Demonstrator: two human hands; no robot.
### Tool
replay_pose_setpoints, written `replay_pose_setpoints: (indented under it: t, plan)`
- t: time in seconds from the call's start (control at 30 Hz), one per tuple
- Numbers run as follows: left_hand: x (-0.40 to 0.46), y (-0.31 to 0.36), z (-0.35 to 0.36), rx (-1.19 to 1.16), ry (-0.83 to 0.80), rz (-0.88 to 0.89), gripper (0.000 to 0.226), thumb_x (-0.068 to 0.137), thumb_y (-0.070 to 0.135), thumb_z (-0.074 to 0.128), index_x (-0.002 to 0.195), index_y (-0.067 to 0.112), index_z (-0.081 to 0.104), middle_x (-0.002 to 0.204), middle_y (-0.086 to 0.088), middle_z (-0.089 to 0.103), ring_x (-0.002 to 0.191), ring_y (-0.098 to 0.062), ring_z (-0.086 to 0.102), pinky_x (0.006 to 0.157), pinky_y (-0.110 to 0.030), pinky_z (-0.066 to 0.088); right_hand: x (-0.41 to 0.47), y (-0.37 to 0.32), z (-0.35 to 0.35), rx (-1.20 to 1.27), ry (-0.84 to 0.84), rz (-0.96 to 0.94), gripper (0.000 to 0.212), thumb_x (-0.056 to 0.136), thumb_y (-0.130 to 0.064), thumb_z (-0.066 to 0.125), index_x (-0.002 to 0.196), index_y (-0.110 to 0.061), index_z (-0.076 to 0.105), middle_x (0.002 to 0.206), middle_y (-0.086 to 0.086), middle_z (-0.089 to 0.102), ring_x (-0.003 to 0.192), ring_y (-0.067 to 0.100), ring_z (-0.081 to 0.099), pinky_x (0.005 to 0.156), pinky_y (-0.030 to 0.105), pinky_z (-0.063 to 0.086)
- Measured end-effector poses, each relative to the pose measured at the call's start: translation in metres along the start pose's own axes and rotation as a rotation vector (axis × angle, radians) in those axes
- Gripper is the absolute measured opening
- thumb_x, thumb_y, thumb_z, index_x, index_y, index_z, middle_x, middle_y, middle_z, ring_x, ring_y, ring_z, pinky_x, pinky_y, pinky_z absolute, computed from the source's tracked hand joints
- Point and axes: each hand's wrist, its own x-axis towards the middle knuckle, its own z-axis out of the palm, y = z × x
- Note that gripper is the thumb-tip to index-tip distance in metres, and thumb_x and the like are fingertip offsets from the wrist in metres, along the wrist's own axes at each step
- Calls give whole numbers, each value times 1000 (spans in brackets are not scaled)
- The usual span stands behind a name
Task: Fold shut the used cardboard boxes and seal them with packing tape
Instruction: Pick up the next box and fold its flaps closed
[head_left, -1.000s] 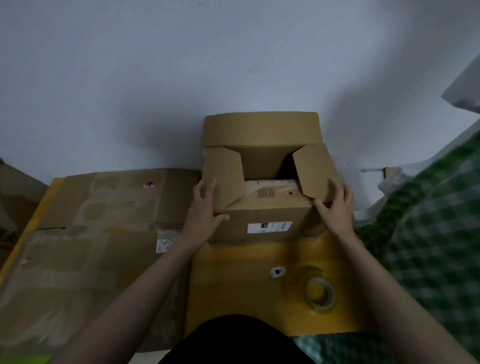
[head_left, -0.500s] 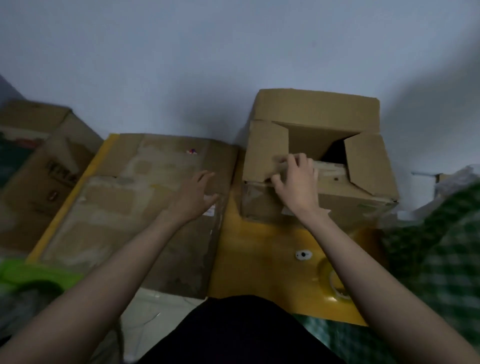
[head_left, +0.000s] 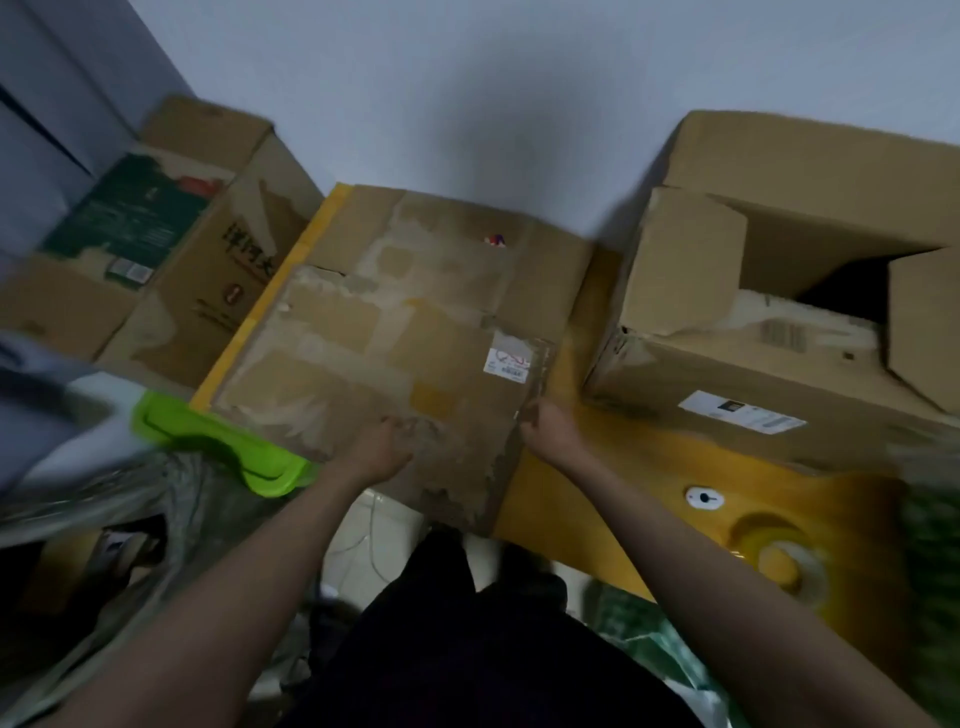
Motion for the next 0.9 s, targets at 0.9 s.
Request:
replay_pose_setpoints:
  t: [0.9]
  plan:
    - [39, 32, 14, -327, -205, 129, 82, 95, 70, 39, 152, 12, 33, 147, -11, 50, 129, -31, 53, 102, -44, 47, 13, -26, 56, 924, 29, 411, 39, 100, -41, 58, 129, -16, 51, 120, 1, 60, 105, 18, 61, 86, 37, 55]
